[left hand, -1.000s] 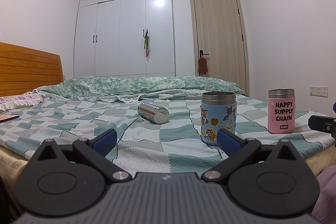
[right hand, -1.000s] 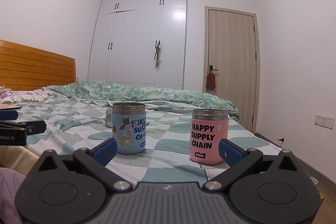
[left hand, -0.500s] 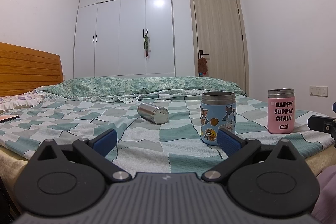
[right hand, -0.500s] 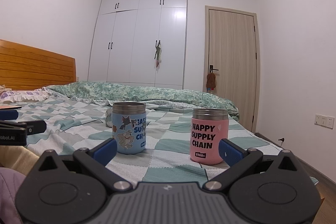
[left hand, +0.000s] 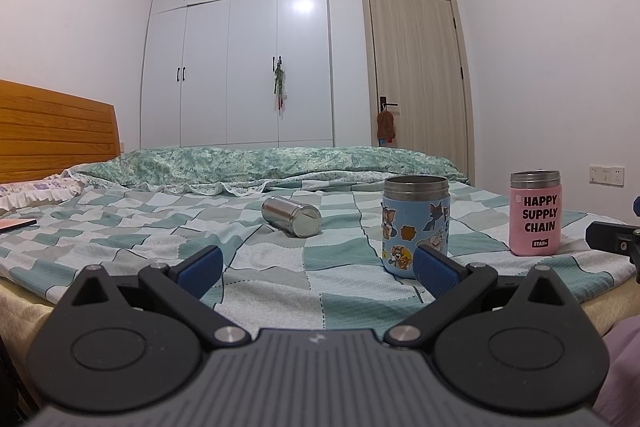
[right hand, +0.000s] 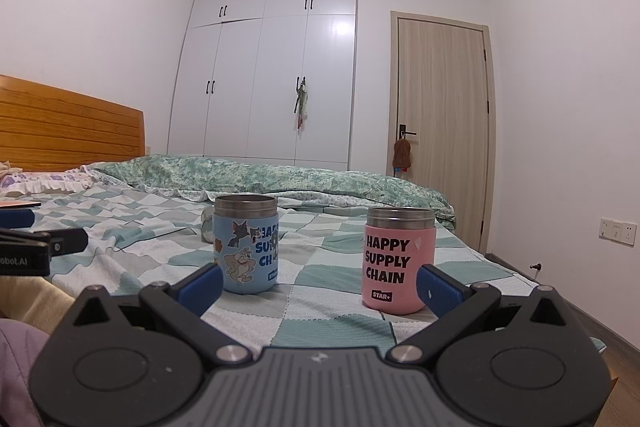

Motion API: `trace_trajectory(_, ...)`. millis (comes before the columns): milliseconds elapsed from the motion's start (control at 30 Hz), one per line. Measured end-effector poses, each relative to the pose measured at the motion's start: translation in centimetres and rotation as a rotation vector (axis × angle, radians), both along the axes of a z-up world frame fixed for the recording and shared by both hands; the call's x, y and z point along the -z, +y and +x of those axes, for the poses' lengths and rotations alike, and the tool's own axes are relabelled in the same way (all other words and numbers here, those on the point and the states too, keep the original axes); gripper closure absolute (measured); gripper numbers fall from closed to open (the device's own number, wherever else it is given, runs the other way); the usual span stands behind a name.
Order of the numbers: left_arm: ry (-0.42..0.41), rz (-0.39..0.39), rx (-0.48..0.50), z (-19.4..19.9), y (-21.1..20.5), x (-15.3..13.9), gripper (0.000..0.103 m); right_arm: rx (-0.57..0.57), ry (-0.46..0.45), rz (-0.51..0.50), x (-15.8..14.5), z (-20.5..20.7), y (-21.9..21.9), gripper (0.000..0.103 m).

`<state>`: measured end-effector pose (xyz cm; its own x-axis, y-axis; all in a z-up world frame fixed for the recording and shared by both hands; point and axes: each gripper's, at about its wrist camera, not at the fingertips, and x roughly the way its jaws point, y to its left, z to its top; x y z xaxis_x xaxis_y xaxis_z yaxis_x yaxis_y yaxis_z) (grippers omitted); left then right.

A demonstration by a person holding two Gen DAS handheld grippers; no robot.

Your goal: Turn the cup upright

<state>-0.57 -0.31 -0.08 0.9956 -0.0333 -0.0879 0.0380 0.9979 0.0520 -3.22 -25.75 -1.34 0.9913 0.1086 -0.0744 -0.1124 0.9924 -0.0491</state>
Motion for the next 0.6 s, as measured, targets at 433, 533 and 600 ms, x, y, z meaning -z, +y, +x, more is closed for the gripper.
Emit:
trace_trajectory(433,-0.016,0.001,0.003,-0.16,-0.20,-0.19,0.000,0.000,0.000,-0.001,0.01,-0.02,0.02,0.000)
trace_trajectory(533,-0.017,0.006,0.004,-0.14,-0.43,-0.24,0.000,0.000,0.000,-0.001,0.01,-0.03,0.02,0.000)
trace_trajectory(600,-0.019,0.002,0.006,-0.16,-0.42,-0.22,0.000,0.000,0.000,-0.001,0.01,-0.03,0.03,0.000)
